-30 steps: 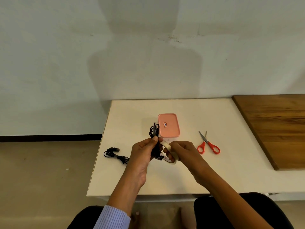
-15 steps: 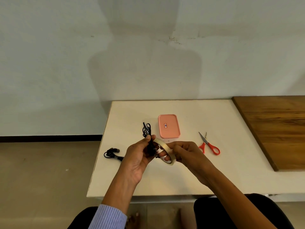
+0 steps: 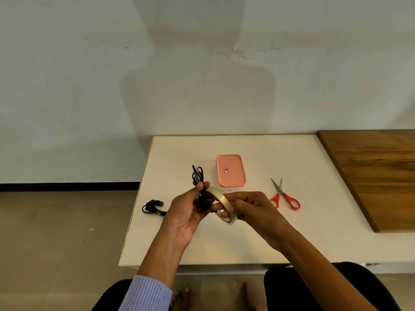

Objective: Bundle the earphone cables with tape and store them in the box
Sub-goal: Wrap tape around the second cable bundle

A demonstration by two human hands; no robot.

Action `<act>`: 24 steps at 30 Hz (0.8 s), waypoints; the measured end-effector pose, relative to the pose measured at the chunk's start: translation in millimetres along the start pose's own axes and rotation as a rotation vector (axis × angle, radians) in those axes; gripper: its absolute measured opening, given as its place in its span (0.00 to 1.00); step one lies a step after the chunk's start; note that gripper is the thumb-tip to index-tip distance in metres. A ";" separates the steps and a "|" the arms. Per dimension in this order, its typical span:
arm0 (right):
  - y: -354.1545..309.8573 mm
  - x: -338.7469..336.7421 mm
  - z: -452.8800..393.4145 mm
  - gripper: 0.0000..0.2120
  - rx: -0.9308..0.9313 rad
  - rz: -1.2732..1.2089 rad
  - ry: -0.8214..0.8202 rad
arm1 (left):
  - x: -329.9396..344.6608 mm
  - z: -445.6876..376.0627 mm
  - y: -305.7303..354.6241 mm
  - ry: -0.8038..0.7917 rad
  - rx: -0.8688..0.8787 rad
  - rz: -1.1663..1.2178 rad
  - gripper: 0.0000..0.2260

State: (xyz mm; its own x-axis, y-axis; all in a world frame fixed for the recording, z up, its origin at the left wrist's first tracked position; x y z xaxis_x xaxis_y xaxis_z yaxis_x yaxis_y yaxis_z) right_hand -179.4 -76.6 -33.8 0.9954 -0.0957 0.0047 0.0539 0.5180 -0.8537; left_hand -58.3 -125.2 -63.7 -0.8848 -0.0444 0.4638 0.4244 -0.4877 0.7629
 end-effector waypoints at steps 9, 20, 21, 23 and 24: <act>3.9 -3.7 -0.3 0.17 0.018 -0.048 0.028 | -1.6 -2.7 -3.9 -0.005 0.009 -0.033 0.08; 9.3 -6.9 -6.8 0.14 0.025 -0.036 0.001 | 0.1 -1.0 -5.8 -0.004 -0.028 0.031 0.08; 9.4 -5.8 -6.6 0.14 0.023 -0.042 -0.011 | 0.5 -0.8 -5.5 -0.002 -0.030 0.040 0.08; 9.1 -3.1 -5.8 0.14 0.013 -0.059 -0.033 | 1.1 -0.7 -5.2 0.000 -0.034 0.053 0.08; 9.1 -2.4 -5.8 0.14 0.008 -0.065 -0.033 | 1.2 -1.0 -5.3 -0.001 -0.034 0.056 0.08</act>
State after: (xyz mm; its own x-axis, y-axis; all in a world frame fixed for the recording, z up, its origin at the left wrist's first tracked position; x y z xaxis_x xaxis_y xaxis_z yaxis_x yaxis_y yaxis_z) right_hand -181.7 -76.6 -44.6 0.9919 -0.1009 0.0771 0.1186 0.5186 -0.8467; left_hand -61.8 -123.5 -67.6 -0.8595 -0.0720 0.5060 0.4668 -0.5141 0.7196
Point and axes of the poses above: each hand's wrist, its own z-axis away from the middle knuckle, its own x-axis out of the palm, y = z × x, the point moved 9 cm from there along -z, towards the middle knuckle, and after that the axes turned 13 degrees about x, right-handed, at the moved point
